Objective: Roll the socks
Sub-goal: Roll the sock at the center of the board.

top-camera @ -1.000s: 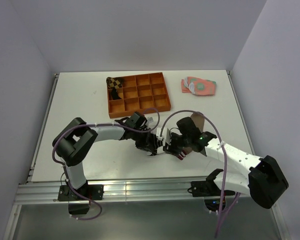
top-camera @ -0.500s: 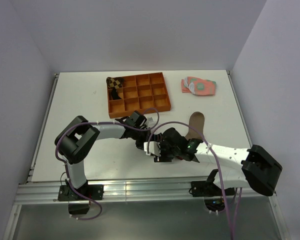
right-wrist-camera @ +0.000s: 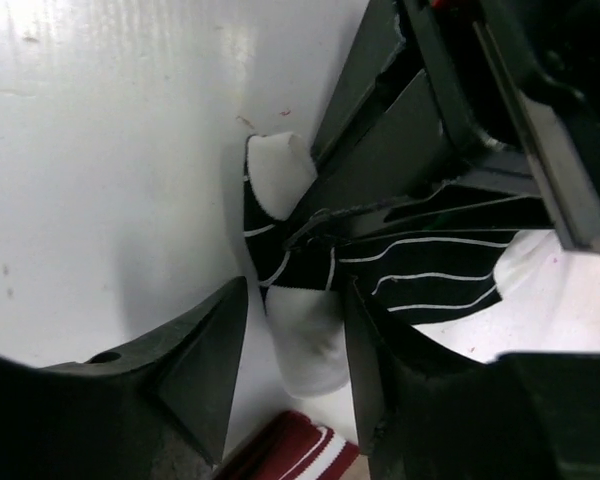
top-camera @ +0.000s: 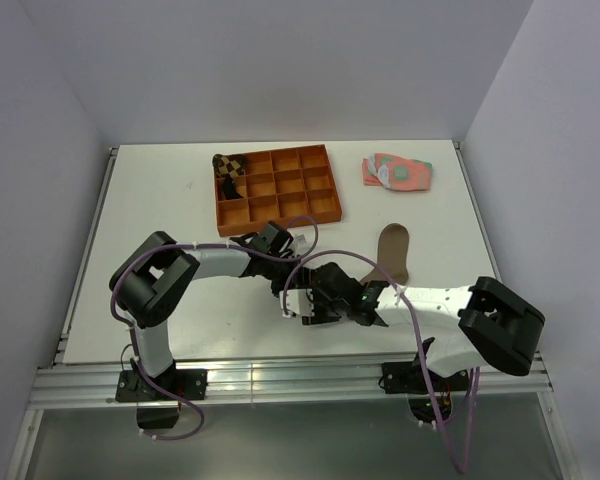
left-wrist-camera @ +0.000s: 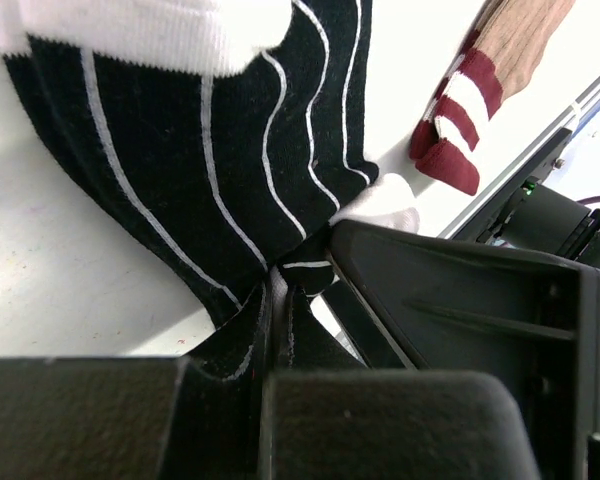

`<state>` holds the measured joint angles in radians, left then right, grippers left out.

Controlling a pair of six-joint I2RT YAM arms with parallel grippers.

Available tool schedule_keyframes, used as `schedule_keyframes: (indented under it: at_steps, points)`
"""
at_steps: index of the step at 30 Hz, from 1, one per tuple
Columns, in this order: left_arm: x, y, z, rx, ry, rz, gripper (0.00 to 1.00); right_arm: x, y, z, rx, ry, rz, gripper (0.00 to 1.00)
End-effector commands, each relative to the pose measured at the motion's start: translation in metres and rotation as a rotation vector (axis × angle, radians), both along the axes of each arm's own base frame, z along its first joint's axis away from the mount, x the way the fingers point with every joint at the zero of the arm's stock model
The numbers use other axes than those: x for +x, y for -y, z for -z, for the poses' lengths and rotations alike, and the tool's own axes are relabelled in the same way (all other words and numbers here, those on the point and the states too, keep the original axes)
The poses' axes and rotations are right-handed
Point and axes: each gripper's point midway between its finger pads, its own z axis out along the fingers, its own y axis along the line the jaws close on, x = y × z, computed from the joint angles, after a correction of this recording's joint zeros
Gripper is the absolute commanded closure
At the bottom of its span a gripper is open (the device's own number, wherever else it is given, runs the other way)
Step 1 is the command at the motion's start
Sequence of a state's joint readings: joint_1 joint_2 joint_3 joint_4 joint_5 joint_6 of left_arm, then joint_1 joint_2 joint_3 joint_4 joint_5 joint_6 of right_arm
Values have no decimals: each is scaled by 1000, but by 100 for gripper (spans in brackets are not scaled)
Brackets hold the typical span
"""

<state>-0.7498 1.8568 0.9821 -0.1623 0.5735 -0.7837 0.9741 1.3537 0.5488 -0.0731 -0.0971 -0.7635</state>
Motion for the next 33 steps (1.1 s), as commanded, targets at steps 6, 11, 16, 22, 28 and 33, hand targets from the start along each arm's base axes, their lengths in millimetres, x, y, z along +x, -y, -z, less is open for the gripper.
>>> schedule_keyframes:
  at_steps: [6,11,16,22,28,33]
  points:
    - [-11,-6,7,-2,-53,-21,84,13,-5,1,-5,53,28,63]
    - [-7,-3,-3,-44,-35,-63,73,5,-5,2,4,-21,21,81]
    - [-2,-5,-14,-105,-3,-153,65,-1,-3,-9,42,-150,17,82]
    - [8,-10,-25,-150,49,-292,62,-6,5,-17,74,-326,19,82]
    - [21,-30,-36,-135,175,-449,61,-15,13,-11,41,-475,31,82]
    - [21,-41,-43,-102,296,-513,60,-10,12,-12,10,-641,76,82]
